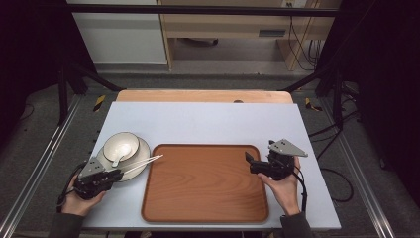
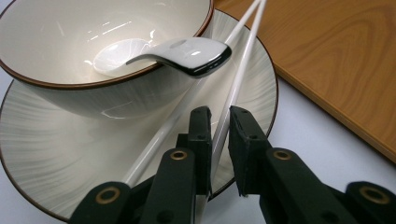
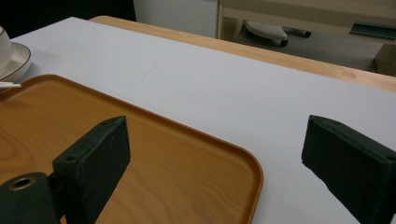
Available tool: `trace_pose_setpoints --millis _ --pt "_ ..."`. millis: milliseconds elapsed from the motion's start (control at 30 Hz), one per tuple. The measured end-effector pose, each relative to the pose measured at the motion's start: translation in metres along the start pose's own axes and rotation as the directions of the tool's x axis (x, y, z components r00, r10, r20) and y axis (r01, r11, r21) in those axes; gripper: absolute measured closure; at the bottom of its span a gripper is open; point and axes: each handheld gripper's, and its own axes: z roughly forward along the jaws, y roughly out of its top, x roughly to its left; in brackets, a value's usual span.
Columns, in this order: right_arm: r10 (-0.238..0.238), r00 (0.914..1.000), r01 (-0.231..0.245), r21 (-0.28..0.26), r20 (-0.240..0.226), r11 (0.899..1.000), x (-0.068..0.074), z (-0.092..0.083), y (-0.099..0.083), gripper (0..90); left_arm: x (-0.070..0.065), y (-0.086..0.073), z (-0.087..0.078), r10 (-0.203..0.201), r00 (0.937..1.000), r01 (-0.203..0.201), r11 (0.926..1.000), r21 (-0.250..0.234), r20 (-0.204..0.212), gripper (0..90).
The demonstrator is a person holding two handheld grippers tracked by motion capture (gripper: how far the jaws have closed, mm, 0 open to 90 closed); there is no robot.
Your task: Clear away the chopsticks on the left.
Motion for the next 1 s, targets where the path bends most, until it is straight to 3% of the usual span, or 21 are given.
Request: trace_pose_setpoints --millis 300,500,833,1000 --pt "0.0 1.0 0.0 0.001 -0.001 1.0 0.0 0.0 0.0 8.0 -0.005 0.002 0.003 -0.013 0.9999 0.014 0.9998 0.012 -0.005 83.3" --pt "-0.001 1.0 0.001 0.0 -0.003 1.0 0.0 0.0 0.0 8.0 -0.007 0.006 0.007 -0.044 0.999 0.044 0.999 0.009 0.009 79.0" --pt "0.001 1.0 -0.001 0.0 -0.005 1.0 0.0 0.001 0.0 7.9 -0.011 0.01 0.015 -0.07 0.9975 0.07 0.9965 0.045 -0.005 83.7" --pt "0.003 1.0 -0.003 0.002 -0.004 1.0 0.0 0.0 0.0 7.8 -0.015 0.012 0.012 -0.091 0.9958 0.091 0.9957 0.02 0.008 84.0"
